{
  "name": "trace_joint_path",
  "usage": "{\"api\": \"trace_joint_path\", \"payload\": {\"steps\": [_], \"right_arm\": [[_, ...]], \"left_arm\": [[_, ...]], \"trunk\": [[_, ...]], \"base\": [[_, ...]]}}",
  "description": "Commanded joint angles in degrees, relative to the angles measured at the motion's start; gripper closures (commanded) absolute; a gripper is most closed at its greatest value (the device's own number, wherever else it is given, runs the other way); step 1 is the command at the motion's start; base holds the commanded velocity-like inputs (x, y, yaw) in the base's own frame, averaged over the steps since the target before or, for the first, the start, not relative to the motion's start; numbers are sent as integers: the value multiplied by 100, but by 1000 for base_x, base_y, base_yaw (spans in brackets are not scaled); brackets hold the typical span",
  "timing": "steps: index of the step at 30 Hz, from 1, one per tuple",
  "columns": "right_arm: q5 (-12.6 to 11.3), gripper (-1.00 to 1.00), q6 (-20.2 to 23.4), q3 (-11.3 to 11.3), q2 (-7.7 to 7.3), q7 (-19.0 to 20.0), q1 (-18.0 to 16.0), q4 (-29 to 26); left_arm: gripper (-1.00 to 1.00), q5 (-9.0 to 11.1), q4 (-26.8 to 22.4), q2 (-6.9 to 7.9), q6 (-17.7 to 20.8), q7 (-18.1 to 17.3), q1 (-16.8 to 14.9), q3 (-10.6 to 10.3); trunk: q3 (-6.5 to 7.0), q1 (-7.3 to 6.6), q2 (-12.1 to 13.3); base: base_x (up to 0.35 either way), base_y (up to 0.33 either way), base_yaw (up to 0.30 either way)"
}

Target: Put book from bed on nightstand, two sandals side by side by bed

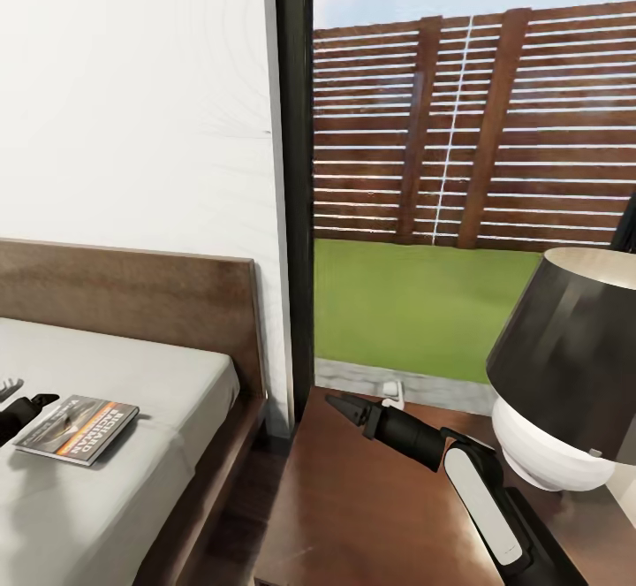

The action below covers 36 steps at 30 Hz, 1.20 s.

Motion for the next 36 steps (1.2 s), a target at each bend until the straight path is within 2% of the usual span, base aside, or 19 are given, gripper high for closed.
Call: {"api": "trace_joint_path", "payload": {"steps": [1,22,36], "right_arm": [[-55,-100,44,4,-4,-13,-2,-2],[-52,-100,44,4,-4,-13,-1,-2],[-51,-100,44,4,-4,-13,-2,-2]], "left_arm": [[-100,36,9,2,50,2,5,-63],[-100,29,9,2,42,2,3,-63],[-100,28,9,-4,41,2,7,-63]], "trunk": [[-7,0,-2],[-7,0,-2],[-7,0,-2]], "base": [[0,-27,0],[-64,-95,0],[-15,-20,0]]}}
